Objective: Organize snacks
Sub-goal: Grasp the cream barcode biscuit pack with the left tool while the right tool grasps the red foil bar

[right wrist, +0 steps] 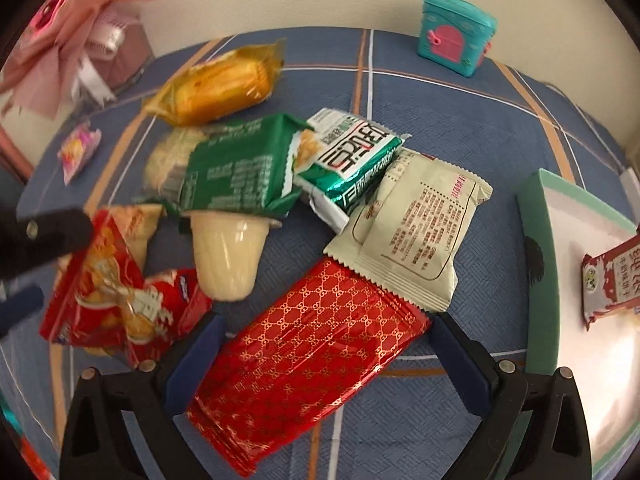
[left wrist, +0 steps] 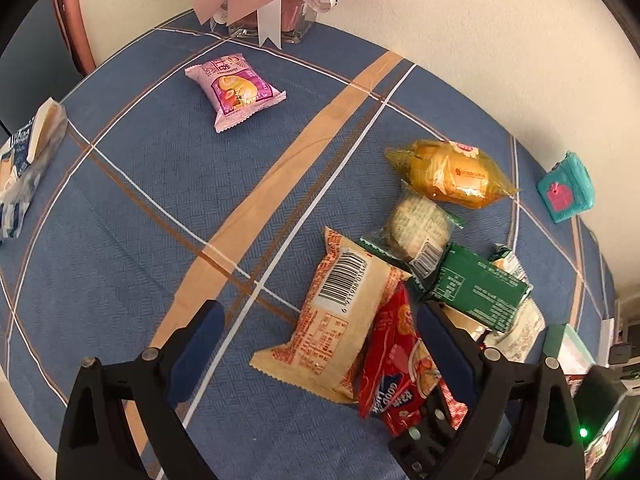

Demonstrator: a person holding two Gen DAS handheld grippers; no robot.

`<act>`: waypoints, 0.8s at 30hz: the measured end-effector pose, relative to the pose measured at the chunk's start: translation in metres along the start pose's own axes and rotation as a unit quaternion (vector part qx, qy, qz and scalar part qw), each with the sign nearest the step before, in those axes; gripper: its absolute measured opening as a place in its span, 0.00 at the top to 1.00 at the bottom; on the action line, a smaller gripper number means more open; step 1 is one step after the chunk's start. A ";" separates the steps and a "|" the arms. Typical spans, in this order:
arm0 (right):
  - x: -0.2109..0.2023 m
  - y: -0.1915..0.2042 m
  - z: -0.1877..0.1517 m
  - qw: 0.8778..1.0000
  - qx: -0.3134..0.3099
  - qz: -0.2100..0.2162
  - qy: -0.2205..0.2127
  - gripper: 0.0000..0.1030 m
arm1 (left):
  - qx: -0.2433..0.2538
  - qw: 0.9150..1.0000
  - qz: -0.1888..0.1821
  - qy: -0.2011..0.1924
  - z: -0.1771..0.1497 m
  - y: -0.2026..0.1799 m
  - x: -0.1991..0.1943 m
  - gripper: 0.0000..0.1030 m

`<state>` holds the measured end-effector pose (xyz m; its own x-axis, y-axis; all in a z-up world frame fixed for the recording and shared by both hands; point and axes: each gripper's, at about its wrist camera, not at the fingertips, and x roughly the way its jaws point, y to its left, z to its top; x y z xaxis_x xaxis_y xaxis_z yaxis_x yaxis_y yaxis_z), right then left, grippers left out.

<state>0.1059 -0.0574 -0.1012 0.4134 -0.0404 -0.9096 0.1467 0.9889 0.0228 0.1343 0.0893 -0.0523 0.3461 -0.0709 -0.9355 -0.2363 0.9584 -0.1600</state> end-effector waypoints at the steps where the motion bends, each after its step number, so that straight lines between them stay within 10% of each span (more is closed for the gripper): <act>1: 0.000 -0.002 -0.002 1.000 -0.001 -0.001 0.002 0.00 | 0.002 1.000 0.003 0.001 0.001 0.000 0.002 0.06; 16: -0.015 -0.036 -0.028 1.000 0.000 -0.004 0.022 0.33 | 0.030 0.999 0.031 0.011 0.006 -0.009 0.029 0.06; 24: -0.013 -0.049 -0.028 1.000 0.006 -0.001 0.030 0.35 | -0.012 0.999 0.046 0.012 0.015 0.020 0.034 0.18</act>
<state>0.0681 -0.1010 -0.1022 0.3588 -0.0336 -0.9328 0.1587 0.9870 0.0255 0.1551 0.1097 -0.0825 0.3007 0.0104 -0.9537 -0.2871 0.9545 -0.0801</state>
